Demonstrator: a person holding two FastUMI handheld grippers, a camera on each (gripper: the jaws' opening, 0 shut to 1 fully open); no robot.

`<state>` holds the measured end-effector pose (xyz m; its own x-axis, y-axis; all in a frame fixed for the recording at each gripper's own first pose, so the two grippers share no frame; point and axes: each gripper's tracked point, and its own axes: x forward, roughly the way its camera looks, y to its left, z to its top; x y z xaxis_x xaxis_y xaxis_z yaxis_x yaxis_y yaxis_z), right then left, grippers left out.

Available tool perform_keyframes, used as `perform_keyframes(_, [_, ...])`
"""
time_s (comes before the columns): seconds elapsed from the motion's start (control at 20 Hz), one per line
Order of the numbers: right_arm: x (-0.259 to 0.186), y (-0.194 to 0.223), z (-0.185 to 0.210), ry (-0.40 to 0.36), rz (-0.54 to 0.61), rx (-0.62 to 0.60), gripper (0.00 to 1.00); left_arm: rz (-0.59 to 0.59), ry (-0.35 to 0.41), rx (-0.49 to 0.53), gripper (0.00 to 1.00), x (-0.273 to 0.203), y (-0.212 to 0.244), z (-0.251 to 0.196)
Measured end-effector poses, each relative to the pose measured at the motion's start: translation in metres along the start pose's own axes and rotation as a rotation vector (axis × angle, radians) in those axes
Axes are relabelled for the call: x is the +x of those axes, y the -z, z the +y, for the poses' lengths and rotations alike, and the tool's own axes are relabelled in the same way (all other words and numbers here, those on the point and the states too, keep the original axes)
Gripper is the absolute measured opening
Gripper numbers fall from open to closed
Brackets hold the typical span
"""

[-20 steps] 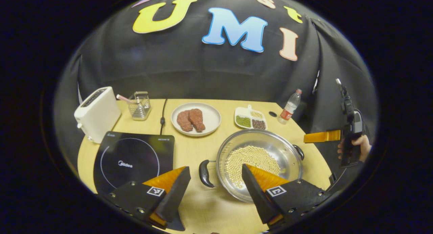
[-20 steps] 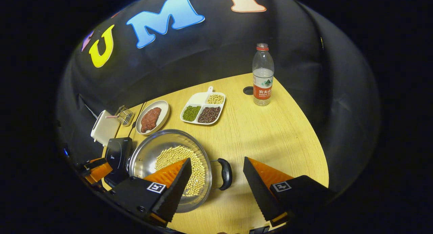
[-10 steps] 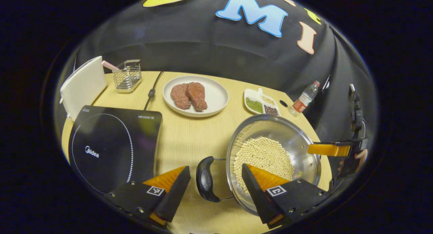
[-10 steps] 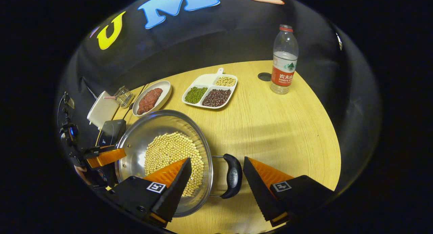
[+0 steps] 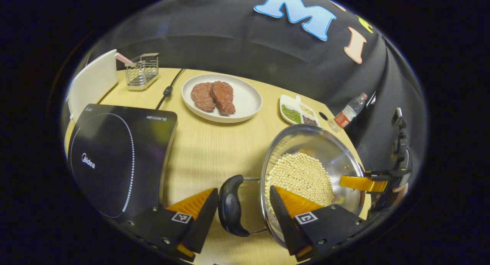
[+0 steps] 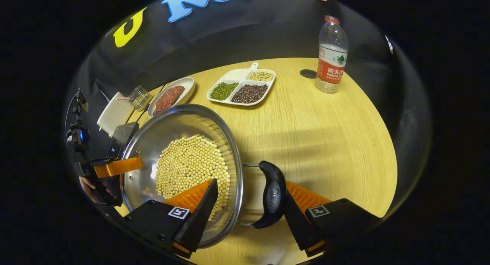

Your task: First push the handle of the pot to place it horizontally, then grasp the pot with both hands and set it on the induction cooktop.

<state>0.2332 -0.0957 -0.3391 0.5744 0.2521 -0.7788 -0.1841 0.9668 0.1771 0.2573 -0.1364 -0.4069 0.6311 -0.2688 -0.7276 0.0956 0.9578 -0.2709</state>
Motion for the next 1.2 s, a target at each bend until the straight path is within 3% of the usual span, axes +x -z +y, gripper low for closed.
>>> perform_keyframes(0.1, [0.003,0.003,-0.002,0.009,0.009,-0.008,0.89,-0.014,0.013,0.014,0.71,0.003,-0.002,-0.003])
perform_keyframes(0.15, [0.005,0.002,-0.008,0.03,0.007,-0.012,0.89,-0.013,0.013,0.012,0.58,0.005,-0.001,-0.002])
perform_keyframes(0.25, [0.005,0.001,-0.012,0.032,0.003,-0.001,0.71,0.008,0.012,-0.002,0.63,0.004,0.003,-0.002])
perform_keyframes(0.3, [0.006,0.002,-0.01,0.024,0.007,0.005,0.69,0.025,0.014,-0.006,0.59,0.006,0.007,-0.003])
perform_keyframes(0.5, [0.005,0.002,-0.009,0.023,0.032,0.05,0.62,0.036,0.023,-0.02,0.61,0.008,0.009,-0.003])
perform_keyframes(0.65, [0.003,0.001,-0.009,0.025,0.045,0.068,0.55,0.036,0.011,-0.02,0.55,0.007,0.008,-0.003])
perform_keyframes(0.75, [0.002,0.003,-0.009,0.035,0.041,0.052,0.54,0.052,-0.008,-0.021,0.58,0.006,0.01,-0.003])
perform_keyframes(1.0, [-0.004,0.015,-0.007,0.047,0.052,0.027,0.55,0.061,-0.01,0.008,0.53,-0.003,0.019,-0.008])
perform_keyframes(1.1, [-0.014,0.019,-0.006,0.051,0.047,0.022,0.55,0.059,-0.008,0.009,0.56,-0.016,0.023,-0.011])
perform_keyframes(1.2, [-0.036,0.024,-0.003,0.054,0.04,0.024,0.55,0.057,-0.005,0.007,0.53,-0.029,0.025,-0.013])
